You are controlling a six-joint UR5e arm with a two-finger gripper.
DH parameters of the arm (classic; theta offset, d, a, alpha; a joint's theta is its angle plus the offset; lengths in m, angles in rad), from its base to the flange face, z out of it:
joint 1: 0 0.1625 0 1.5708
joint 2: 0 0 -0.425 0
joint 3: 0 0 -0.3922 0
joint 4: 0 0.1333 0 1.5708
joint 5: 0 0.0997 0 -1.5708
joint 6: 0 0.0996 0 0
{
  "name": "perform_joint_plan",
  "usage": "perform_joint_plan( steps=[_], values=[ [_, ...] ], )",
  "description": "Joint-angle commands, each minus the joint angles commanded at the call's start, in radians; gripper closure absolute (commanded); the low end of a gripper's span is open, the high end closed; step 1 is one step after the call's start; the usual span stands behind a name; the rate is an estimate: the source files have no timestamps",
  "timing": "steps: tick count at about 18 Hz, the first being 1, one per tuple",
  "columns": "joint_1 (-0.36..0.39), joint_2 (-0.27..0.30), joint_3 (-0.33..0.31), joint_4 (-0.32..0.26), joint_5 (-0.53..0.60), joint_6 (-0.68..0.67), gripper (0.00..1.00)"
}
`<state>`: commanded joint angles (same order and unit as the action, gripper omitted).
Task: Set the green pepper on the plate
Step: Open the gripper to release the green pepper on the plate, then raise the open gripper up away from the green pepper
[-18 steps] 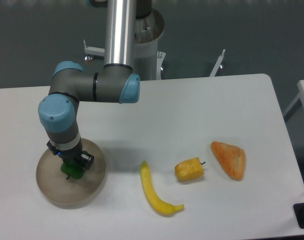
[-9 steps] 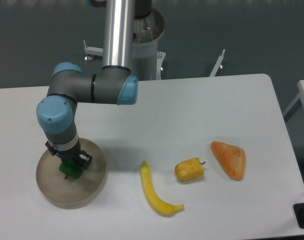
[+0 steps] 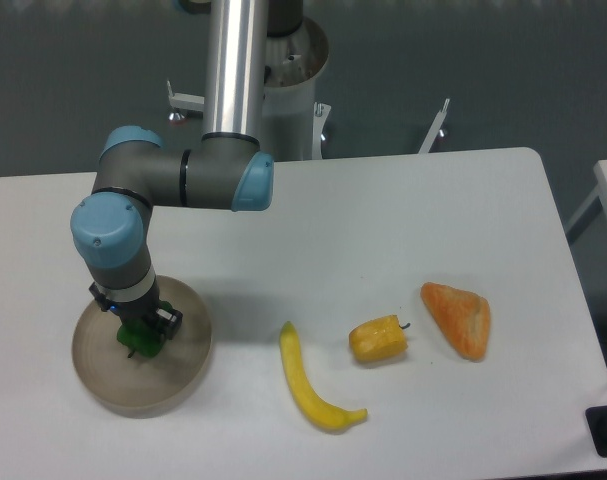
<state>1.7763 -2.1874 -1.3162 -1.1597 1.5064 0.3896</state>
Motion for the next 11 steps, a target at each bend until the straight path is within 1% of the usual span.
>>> perform_joint_plan(
  steps=[2,3,6,10,11],
  values=[
    [0.0,0.002,0.002,0.0,0.0,0.009,0.29],
    [0.0,0.003,0.002,0.0,0.0,0.011,0.27],
    [0.0,0.009,0.003,0.0,0.005,0.011,0.11],
    [0.002,0.02,0.012,-0.002,0.006,0.014,0.0],
    [0.002,0.026,0.014,-0.002,0.006,0.014,0.0]
  ],
)
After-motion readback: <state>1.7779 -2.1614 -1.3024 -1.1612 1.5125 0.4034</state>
